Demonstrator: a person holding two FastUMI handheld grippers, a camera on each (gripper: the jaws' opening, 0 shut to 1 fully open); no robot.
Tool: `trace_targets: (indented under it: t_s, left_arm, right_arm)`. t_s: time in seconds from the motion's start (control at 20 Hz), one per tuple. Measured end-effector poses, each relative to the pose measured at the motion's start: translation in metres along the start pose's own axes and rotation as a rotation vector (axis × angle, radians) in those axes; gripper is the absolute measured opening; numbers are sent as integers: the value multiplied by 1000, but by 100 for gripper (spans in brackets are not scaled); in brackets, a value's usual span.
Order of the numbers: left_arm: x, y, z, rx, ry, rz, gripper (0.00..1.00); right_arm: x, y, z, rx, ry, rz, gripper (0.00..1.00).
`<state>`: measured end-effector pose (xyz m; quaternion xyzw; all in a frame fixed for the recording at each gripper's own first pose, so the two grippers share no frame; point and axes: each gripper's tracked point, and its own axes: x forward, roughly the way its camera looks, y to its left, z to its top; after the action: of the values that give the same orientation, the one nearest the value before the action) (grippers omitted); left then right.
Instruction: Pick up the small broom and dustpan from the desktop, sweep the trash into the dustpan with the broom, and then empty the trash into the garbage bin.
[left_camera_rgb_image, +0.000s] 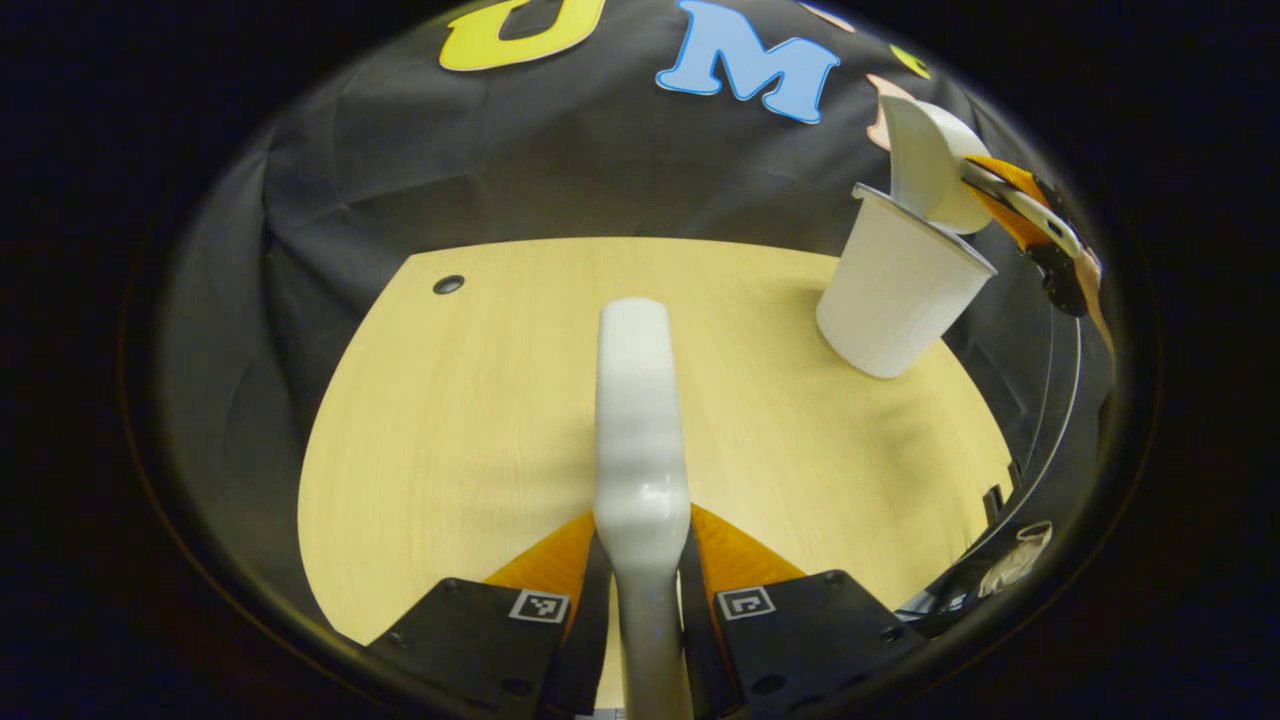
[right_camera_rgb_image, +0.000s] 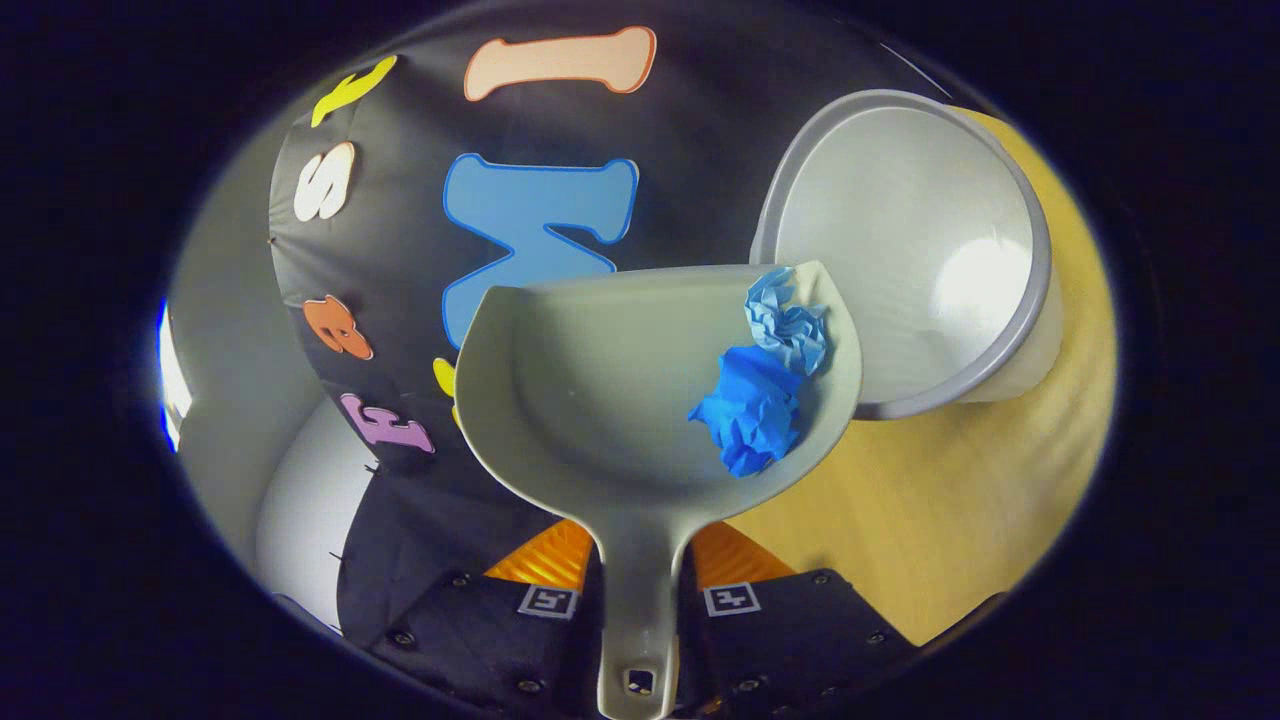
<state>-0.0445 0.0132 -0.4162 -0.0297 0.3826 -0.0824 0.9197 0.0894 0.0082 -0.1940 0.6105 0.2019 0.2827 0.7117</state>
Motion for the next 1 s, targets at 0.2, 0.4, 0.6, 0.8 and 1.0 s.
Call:
trace_targets:
  t_s: [0.2,0.4,0.6,0.8,1.0]
  left_arm:
    - [-2,-8,0,-1,0,-12,38]
    - [-3,-8,-1,1,1,-11,40]
    - [-4,-8,-2,-10,-2,-9,40]
    - [-6,-6,-6,-29,-2,-8,38]
    - [-4,-2,-10,-58,-1,-8,38]
  right_arm:
    - [-1,6,2,92,-12,88,31]
    - [-2,10,3,146,1,140,31]
    - [-3,12,-7,111,19,130,31]
    - [-8,-5,-32,-47,36,40,31]
    - [-9,-17,-58,-215,48,-45,31]
